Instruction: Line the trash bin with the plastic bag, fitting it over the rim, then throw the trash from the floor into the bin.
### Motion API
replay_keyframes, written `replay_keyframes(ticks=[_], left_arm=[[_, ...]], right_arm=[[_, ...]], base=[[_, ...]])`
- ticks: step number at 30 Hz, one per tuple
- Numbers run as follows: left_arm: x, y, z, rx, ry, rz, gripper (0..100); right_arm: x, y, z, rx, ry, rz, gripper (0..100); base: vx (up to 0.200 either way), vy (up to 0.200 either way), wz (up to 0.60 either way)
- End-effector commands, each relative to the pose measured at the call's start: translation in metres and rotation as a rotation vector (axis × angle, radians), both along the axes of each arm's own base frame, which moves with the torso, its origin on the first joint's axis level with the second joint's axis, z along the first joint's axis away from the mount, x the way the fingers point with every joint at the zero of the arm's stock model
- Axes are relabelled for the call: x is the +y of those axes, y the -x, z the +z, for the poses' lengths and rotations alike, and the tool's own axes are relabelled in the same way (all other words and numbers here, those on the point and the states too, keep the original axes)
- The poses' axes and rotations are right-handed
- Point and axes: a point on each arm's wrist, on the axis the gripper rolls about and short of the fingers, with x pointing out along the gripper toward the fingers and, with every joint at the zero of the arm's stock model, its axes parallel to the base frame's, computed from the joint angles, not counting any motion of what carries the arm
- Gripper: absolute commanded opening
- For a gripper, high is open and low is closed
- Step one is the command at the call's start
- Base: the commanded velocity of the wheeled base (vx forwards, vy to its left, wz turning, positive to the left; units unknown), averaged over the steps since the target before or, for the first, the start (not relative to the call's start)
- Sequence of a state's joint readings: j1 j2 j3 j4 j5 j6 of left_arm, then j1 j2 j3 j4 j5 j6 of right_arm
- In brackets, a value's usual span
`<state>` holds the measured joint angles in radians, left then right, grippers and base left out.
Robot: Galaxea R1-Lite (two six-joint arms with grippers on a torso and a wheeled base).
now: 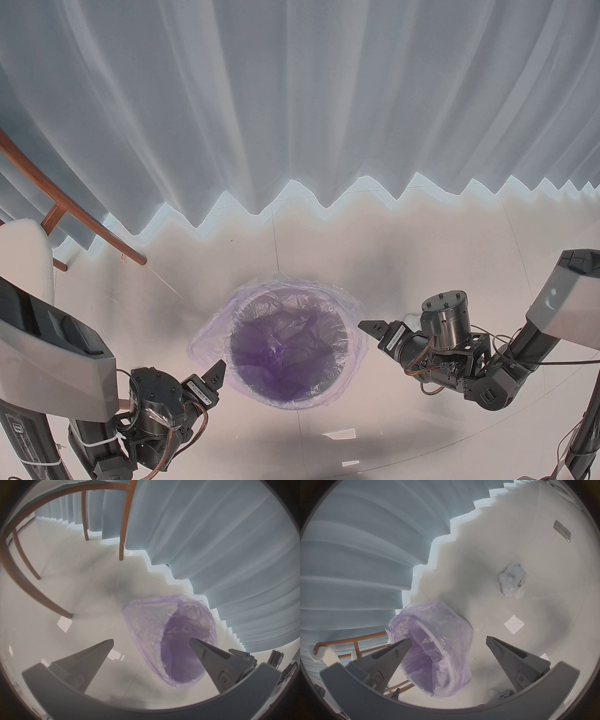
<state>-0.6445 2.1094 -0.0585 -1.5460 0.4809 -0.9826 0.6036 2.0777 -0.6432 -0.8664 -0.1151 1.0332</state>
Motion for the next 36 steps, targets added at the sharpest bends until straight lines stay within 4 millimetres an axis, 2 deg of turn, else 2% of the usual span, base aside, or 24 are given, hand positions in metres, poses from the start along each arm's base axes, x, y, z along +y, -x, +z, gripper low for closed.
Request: replay_keyframes(ticks=[1,9,16,24,30,36], left_arm=[[0.0,0.012,0.007,-0.008,0.014,-0.013,100],[0.0,0.018,0.002,0.015,0.024,0.012,100],[0.0,0.015,-0.004,0.028,0.046,0.072,100],[0.002,0.012,-0.009,0.036,0.08,0.13,100],[-0.001,0.012,-0.013,0.048,0.058,0.113,100],[0.0,0.013,-0.013,0.05,0.057,0.12,100]], right_arm=[[-0.001,0.006,0.005,0.002,-0.012,0.002,100],[0.013,0.017,0.0,0.026,-0.016,0.047,100],[0.022,0.029,-0.01,0.054,0.013,0.095,100],[0.03,0.013,-0.025,0.043,0.049,0.101,100],[0.04,-0.008,-0.039,0.017,0.07,0.046,100],[0.038,-0.017,-0.047,0.024,0.078,0.026,100]], base=[[-0.2,0.0,0.0],[-0.2,0.0,0.0],[0.0,0.0,0.0],[0.0,0.0,0.0],[0.0,0.0,0.0],[0.0,0.0,0.0]])
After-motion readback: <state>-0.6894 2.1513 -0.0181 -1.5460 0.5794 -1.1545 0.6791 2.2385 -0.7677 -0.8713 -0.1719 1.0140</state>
